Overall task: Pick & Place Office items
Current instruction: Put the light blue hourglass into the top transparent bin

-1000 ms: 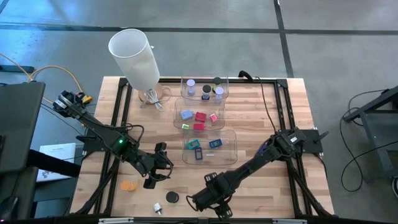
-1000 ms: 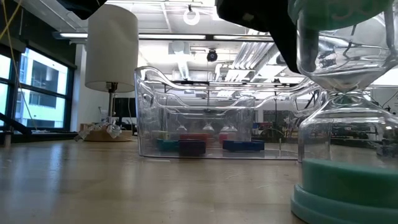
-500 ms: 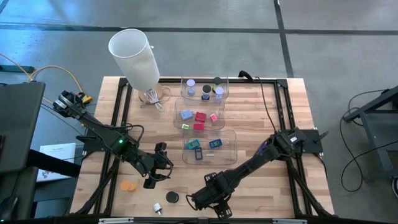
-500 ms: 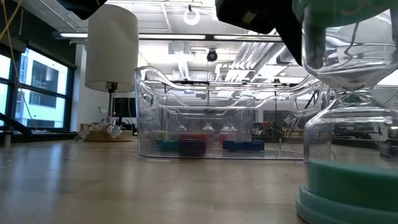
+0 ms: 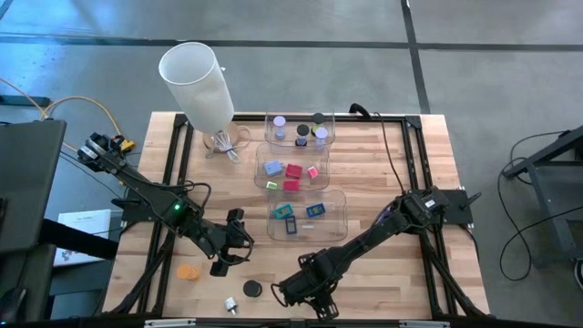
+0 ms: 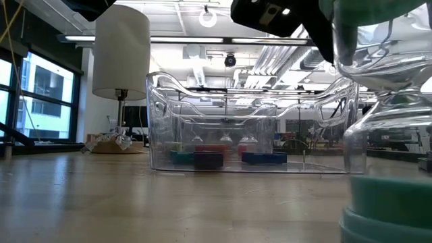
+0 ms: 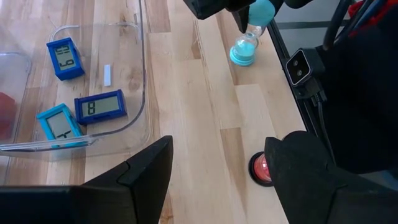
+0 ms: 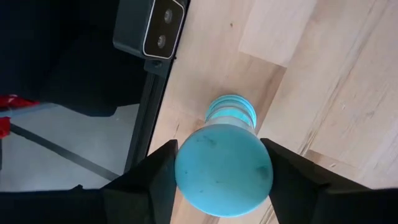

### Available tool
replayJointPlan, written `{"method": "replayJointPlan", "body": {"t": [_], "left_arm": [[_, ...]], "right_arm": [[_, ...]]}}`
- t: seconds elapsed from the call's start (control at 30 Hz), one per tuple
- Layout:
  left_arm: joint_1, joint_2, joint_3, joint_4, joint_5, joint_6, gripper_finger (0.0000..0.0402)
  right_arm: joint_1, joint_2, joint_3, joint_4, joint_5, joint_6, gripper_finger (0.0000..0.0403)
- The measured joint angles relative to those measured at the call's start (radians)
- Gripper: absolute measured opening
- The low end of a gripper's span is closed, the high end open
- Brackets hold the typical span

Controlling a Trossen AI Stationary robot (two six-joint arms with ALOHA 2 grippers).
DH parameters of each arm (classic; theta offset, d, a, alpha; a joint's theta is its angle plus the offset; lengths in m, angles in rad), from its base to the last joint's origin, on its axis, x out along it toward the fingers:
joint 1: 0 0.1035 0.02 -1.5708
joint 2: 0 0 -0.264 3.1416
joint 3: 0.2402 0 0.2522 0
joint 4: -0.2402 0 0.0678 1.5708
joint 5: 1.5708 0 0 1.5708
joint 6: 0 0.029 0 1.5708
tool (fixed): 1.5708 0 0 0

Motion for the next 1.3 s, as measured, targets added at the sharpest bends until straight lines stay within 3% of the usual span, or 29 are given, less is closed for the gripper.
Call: {"method": "replayJointPlan", "body": {"t": [0.3,0.6,0.87,1.3], "left_arm": [[0.0,0.0,0.0,0.0,0.0,0.0,0.0246],[0.0,0.0,0.0,-0.001,0.0,0.0,0.0246],[0.0,0.0,0.0,-0.001,0.0,0.0,0.0246],[0.0,0.0,0.0,-0.001,0.0,0.0,0.0246]], "right_arm": [[-0.001,-0.005,-0.001,-0.004,-0.004,0.0,0.0189],[-0.001,-0.076,0.0,-0.029,0.096,0.084,0.0189],[-0.001,-0.149,-0.001,-0.159,0.237,0.158,0.0189],[-0.018,-0.281,0.001,-0.18,0.303,0.204,0.0189]]}}
